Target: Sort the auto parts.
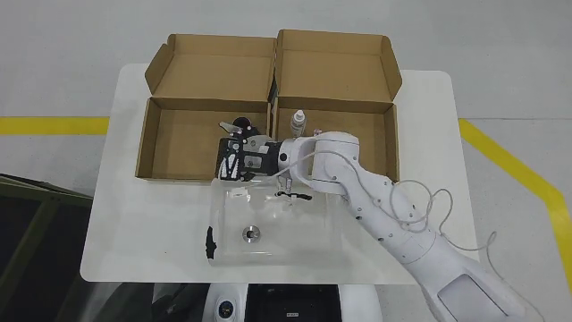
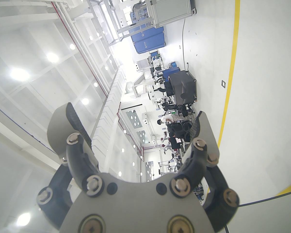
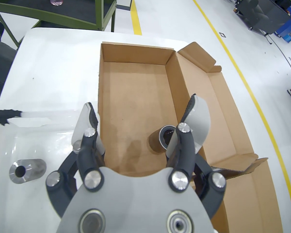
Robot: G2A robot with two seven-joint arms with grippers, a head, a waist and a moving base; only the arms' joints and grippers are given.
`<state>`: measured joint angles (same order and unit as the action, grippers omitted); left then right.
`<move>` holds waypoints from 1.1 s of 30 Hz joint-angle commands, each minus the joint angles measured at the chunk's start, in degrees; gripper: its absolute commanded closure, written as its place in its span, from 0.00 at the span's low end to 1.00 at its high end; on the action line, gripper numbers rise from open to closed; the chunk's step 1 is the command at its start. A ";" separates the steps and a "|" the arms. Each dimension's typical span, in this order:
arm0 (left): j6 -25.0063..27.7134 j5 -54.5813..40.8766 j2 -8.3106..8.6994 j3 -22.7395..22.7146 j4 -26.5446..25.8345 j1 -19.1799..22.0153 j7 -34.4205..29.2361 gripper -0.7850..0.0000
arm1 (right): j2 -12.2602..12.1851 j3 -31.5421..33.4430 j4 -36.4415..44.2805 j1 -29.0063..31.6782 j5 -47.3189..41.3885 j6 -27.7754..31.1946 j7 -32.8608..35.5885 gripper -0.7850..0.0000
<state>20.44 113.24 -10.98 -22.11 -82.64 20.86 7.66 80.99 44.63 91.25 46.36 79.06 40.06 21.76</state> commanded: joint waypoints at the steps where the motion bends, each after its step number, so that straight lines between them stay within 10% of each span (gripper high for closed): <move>1: 0.00 0.00 0.00 0.00 0.00 0.00 0.00 0.00 | -0.66 1.03 3.01 2.32 0.64 1.17 0.71 0.16; 33: 0.00 0.00 0.00 0.00 0.00 0.00 0.00 0.00 | -6.13 3.55 13.21 20.95 11.43 10.01 0.49 0.15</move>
<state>20.44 113.24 -10.98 -22.11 -82.64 20.86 7.66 74.87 48.36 104.78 67.41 90.23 50.27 22.24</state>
